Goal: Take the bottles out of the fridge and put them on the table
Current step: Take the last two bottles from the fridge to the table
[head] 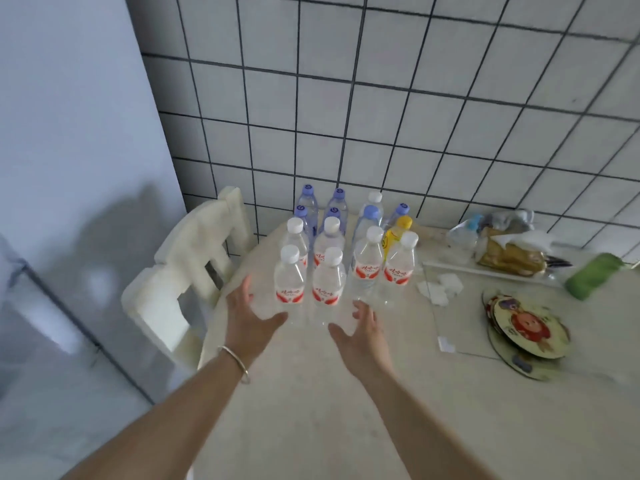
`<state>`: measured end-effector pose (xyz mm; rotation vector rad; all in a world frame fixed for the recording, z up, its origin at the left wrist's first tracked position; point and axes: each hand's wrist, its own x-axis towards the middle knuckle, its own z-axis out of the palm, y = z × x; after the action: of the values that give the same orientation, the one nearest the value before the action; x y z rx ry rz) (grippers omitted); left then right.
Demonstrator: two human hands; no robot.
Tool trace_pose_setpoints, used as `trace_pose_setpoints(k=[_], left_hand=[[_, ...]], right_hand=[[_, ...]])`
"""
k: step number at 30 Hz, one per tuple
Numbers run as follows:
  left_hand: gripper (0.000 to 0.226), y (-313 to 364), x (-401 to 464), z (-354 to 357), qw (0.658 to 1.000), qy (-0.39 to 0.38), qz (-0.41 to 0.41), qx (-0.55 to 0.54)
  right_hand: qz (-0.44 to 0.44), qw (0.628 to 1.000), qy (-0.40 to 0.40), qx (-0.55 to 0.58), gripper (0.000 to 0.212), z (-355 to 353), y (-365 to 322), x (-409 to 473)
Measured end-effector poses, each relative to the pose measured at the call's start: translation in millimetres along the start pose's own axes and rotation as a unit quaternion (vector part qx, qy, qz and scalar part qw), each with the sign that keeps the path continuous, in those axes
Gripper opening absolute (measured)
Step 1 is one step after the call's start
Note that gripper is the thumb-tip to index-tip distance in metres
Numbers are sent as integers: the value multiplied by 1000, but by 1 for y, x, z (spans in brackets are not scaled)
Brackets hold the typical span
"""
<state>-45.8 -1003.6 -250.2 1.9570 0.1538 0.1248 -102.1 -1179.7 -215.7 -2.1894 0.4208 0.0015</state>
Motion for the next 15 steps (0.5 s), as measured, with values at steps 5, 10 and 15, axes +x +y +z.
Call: trace_pose_setpoints(k=[5,10,15], left_hand=[[61,36,-106,-46,992,101,46,-62],[40,70,-210,-110,980,141,81,-111],[31,90,-273,-177,964,214,119,-104]], right_hand=[[-143,987,39,66,45,3,-26,-97],[-284,955,27,85,34,7,-68,-190],[-370,918,-23,143,27,17,-124,-268]])
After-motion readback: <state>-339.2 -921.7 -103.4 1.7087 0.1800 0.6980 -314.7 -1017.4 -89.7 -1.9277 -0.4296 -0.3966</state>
